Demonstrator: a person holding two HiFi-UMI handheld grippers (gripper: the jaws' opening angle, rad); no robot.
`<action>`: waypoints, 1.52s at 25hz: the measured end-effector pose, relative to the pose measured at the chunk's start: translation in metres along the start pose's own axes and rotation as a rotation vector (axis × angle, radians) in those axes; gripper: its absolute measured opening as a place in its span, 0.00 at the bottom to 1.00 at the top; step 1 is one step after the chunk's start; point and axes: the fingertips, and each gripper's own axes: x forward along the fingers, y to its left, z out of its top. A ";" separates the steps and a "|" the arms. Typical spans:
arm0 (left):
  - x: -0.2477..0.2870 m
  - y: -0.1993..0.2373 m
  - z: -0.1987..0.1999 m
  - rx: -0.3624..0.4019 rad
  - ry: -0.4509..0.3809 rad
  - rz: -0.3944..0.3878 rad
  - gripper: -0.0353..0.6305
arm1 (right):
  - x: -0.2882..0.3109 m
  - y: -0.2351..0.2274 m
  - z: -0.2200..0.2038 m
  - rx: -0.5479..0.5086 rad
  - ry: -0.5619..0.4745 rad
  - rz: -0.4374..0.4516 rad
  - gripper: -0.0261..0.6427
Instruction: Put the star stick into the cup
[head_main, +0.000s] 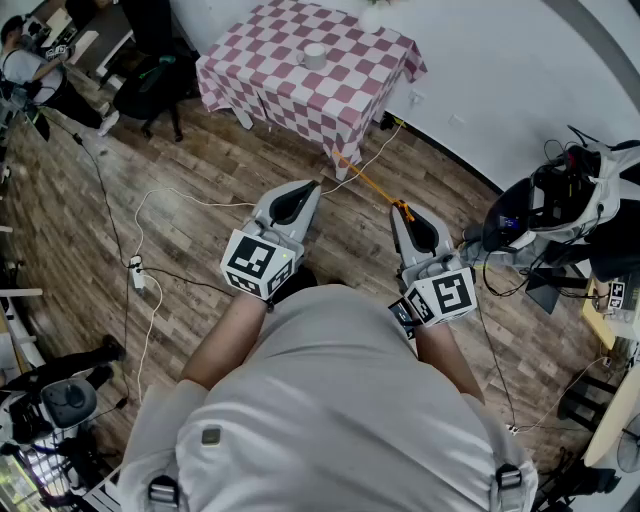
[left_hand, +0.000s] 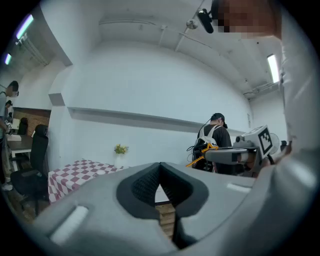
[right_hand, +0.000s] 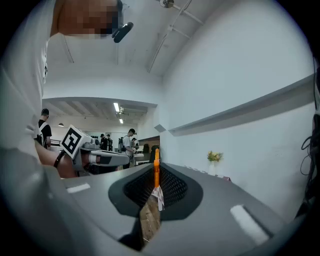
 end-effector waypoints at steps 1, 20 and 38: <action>0.001 -0.001 0.000 -0.001 0.000 -0.006 0.06 | -0.001 0.000 0.000 -0.001 0.001 -0.003 0.08; 0.020 0.024 -0.001 -0.017 0.008 -0.017 0.06 | 0.028 -0.011 0.000 -0.002 0.017 0.002 0.08; 0.033 0.150 0.020 -0.015 -0.013 -0.070 0.06 | 0.154 0.001 0.014 -0.002 0.018 -0.050 0.08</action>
